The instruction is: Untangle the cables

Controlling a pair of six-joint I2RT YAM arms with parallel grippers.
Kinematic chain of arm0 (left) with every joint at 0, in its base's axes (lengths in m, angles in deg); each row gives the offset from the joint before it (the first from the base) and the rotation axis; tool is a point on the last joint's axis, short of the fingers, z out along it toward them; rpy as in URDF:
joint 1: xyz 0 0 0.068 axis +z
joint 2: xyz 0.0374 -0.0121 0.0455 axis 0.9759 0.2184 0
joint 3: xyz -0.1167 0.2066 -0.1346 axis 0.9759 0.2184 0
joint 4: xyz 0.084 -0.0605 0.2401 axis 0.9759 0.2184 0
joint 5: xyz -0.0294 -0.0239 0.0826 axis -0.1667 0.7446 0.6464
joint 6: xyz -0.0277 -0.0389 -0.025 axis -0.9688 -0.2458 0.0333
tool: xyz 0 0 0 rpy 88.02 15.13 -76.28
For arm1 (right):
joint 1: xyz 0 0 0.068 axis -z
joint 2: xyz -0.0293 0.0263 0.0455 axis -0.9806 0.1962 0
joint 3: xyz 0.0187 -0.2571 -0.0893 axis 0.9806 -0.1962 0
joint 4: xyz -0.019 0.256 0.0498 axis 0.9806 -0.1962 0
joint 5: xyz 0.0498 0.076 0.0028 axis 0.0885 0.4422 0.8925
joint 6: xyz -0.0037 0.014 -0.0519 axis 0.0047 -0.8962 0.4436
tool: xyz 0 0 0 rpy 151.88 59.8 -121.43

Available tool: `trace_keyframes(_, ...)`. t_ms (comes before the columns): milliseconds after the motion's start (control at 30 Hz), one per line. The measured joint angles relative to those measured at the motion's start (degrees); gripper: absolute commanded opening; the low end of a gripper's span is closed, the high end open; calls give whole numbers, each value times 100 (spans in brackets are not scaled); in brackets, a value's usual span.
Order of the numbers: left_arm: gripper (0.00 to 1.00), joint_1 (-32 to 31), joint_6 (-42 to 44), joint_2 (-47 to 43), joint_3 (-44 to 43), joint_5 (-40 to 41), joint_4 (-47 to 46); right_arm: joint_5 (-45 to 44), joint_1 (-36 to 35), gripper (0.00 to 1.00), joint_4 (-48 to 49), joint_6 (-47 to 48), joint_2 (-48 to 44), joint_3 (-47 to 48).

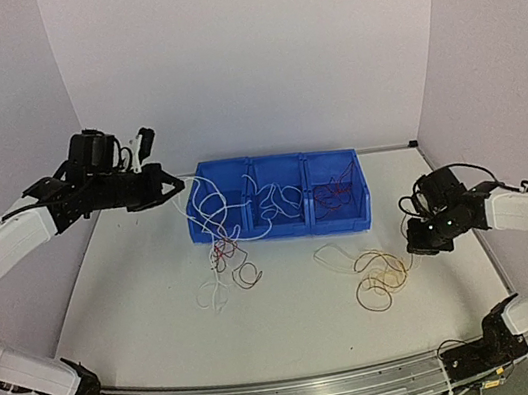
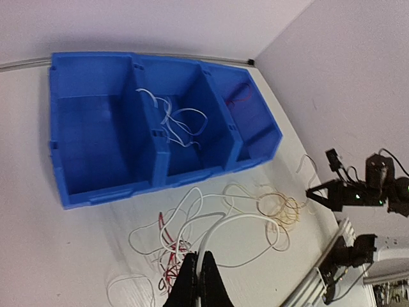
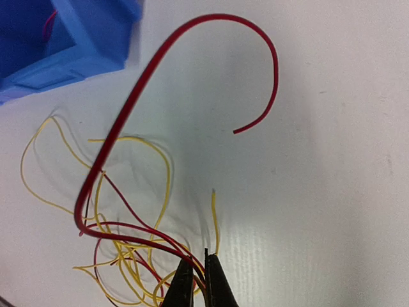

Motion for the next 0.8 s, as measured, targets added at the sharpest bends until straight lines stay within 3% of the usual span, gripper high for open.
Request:
trace_keyframes(133,0,-643,-89,478,-5,-258,-360,775,-8,30,248,124,339,87)
trace_keyframes(267,0,-968,-285,1030,-7,-379,-604,1008,-103,69,303,319,368,322)
trace_keyframes(333,0,-996,-384,1271,-7,-407,-716,960,-237,77,345,463,266,443)
trace_keyframes(533,0,-1136,-542,2057,-22,-556,-980,975,-1511,79,525,1153,118,1002)
trace_keyframes(800,0,-1284,-558,2489,-47,-832,-1113,1683,-2252,78,1225,1475,1535,2070)
